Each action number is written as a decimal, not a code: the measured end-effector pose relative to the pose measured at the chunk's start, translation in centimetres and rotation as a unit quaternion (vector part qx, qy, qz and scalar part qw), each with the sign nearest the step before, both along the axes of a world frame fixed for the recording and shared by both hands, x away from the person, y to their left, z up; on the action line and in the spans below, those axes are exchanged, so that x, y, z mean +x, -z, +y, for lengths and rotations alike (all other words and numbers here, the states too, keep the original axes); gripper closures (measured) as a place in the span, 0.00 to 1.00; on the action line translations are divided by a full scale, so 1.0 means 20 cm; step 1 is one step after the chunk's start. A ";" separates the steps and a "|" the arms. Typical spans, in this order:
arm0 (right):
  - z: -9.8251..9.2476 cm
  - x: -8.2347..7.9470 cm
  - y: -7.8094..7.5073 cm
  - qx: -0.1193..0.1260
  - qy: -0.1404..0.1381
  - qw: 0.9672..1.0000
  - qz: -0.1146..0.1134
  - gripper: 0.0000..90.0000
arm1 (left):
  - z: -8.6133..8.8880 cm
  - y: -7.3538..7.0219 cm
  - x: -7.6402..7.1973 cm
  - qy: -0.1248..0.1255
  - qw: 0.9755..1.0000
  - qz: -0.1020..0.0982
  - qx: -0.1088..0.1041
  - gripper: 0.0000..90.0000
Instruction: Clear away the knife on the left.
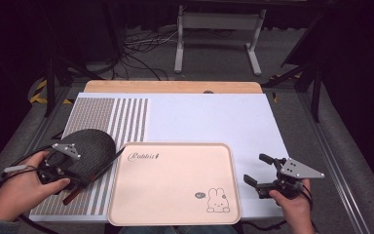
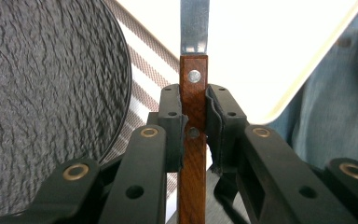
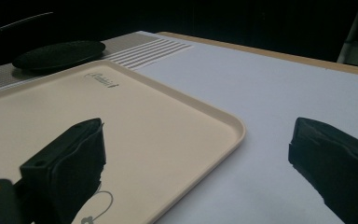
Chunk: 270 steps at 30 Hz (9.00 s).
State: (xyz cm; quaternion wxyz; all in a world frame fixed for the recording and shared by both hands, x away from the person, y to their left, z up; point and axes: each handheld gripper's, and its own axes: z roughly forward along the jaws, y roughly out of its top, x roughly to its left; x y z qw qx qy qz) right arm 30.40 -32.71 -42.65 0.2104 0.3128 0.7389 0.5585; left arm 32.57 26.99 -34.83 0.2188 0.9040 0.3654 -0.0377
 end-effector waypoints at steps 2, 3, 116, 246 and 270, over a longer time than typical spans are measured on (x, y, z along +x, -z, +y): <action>0.00 0.00 0.00 0.000 0.000 1.000 0.000 0.05 | -0.03 0.00 0.00 -0.005 1.000 0.008 -0.013 0.86; 0.00 0.00 0.00 0.000 -0.001 1.000 0.000 0.05 | -0.04 0.00 0.00 -0.011 1.000 0.012 -0.021 0.86; -0.01 -0.01 0.00 -0.005 -0.012 1.000 0.001 0.05 | -0.66 0.27 0.09 0.171 0.975 -0.134 0.044 1.00; 0.00 -0.01 0.01 -0.017 -0.015 1.000 0.005 0.05 | -0.45 0.21 0.12 0.068 0.980 -0.178 -0.054 0.11; 0.00 -0.01 0.01 -0.017 -0.015 1.000 -0.004 0.04 | -0.13 0.26 -0.01 0.006 0.941 -0.289 -0.174 0.06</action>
